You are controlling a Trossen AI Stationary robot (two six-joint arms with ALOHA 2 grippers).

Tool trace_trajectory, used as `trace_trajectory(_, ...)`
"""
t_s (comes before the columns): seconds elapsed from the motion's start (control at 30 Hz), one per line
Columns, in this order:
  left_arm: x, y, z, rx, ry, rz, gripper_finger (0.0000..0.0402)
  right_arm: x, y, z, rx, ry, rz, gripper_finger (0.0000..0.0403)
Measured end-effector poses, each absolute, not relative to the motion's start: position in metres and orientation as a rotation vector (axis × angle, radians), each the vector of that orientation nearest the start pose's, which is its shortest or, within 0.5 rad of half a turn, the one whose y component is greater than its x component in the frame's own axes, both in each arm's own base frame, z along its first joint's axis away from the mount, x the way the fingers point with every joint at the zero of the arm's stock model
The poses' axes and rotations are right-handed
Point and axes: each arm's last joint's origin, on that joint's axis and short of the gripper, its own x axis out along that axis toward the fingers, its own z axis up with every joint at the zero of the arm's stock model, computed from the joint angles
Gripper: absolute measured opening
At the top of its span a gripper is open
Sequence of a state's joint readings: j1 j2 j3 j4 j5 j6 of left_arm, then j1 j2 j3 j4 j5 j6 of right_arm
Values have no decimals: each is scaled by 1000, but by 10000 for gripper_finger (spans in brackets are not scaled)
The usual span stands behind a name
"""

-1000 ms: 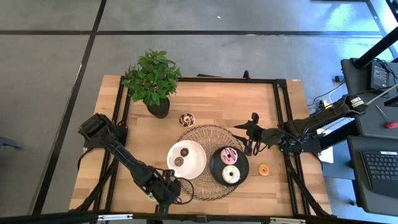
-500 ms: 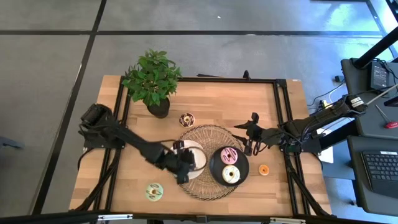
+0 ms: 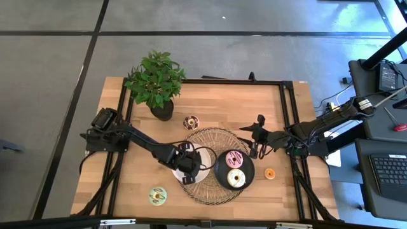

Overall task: Pick & Place donuts
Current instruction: Put the small blue donut on the white plate

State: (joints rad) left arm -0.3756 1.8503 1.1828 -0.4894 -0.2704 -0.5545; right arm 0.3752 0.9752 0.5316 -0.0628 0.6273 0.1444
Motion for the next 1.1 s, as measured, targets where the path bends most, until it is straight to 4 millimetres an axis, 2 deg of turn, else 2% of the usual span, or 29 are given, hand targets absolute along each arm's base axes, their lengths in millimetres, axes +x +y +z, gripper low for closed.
trace_trajectory(0.27, 339, -123, 163, -88, 1059, 267, 17, 191, 57, 227, -101, 426, -278, 195)
trace_trajectory(0.47, 338, -125, 162, -117, 1085, 223, 17, 191, 57, 227, -100, 426, -279, 195)
trace_trajectory(1.1, 337, -125, 162, -104, 1085, 234, 18, 191, 57, 227, -100, 426, -279, 195)
